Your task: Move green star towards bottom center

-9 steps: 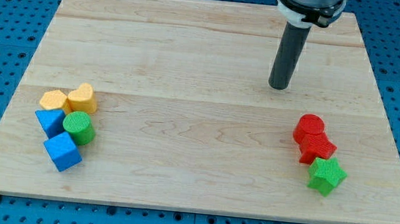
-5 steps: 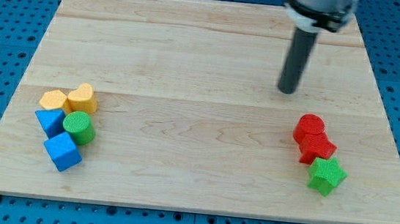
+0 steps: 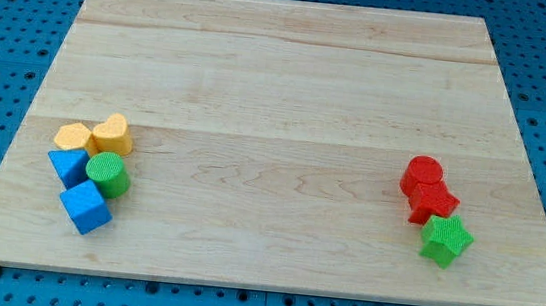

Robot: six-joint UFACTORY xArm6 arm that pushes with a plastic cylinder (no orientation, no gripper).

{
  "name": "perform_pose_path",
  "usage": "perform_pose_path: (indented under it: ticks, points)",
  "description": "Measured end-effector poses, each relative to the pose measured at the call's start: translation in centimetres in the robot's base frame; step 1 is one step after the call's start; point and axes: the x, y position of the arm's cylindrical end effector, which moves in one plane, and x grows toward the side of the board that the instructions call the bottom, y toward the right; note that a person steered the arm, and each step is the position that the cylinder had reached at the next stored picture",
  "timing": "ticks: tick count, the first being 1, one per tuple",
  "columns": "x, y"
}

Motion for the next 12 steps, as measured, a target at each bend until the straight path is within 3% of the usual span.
perform_pose_path:
  ticks: [2, 3, 6, 8, 10, 11, 12]
  points:
    - [3.0, -0.3]
    - [5.5, -3.3]
    - [7.1, -12.9]
    - [8.0, -24.6]
    - [7.5, -13.2]
    - [13.7, -10.6]
    - [13.8, -11.0]
